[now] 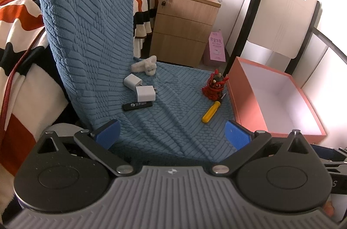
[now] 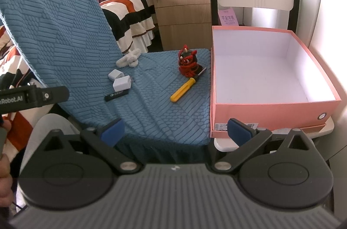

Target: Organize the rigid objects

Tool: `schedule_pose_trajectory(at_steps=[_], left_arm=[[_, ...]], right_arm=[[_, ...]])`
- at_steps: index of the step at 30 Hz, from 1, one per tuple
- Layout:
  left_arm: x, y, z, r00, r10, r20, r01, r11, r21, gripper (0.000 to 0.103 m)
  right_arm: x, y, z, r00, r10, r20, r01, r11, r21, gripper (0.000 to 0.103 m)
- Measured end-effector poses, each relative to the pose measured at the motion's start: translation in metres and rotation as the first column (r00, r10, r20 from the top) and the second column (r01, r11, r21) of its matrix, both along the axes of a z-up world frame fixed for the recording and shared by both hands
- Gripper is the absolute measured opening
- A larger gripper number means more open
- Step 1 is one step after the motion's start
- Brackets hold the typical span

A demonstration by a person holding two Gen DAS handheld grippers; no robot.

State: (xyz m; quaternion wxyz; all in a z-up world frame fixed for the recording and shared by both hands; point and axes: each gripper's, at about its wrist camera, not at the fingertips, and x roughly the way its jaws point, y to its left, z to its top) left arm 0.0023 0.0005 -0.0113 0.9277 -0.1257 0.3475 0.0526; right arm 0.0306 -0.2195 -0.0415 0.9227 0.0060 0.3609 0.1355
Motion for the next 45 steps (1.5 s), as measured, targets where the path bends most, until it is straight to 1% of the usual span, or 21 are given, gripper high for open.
schedule_pose_trajectory(at_steps=[6,9,14,29,42,45], left_arm=[[0.001,-0.001,-0.002,1.000,-0.005,-0.005,0.005,1.000,0.001,0.103],[0.003,-0.001,-0.005,1.000,-0.005,-0.016,0.005,1.000,-0.002,0.103],[0.002,0.000,-0.006,1.000,-0.011,-0.013,0.011,1.000,-0.004,0.103],[0.005,0.000,-0.008,1.000,-0.007,-0.021,0.007,1.000,-0.012,0.103],[0.010,0.002,-0.012,1.000,-0.008,-0.024,0.008,1.000,-0.006,0.103],[0.010,0.003,-0.013,1.000,-0.007,-0.025,0.007,1.000,-0.004,0.103]], right_arm=[[0.000,0.001,-0.003,1.000,-0.004,0.003,0.004,1.000,-0.014,0.103],[0.001,0.001,-0.005,1.000,-0.005,-0.007,0.005,1.000,-0.005,0.103],[0.002,0.001,-0.006,1.000,-0.007,-0.017,0.007,1.000,-0.004,0.103],[0.003,-0.002,-0.007,1.000,-0.011,-0.028,0.011,1.000,0.005,0.103],[0.007,0.000,-0.012,0.999,-0.025,-0.021,0.025,1.000,0.003,0.103],[0.007,0.000,-0.015,0.999,-0.026,-0.031,0.026,1.000,0.009,0.103]])
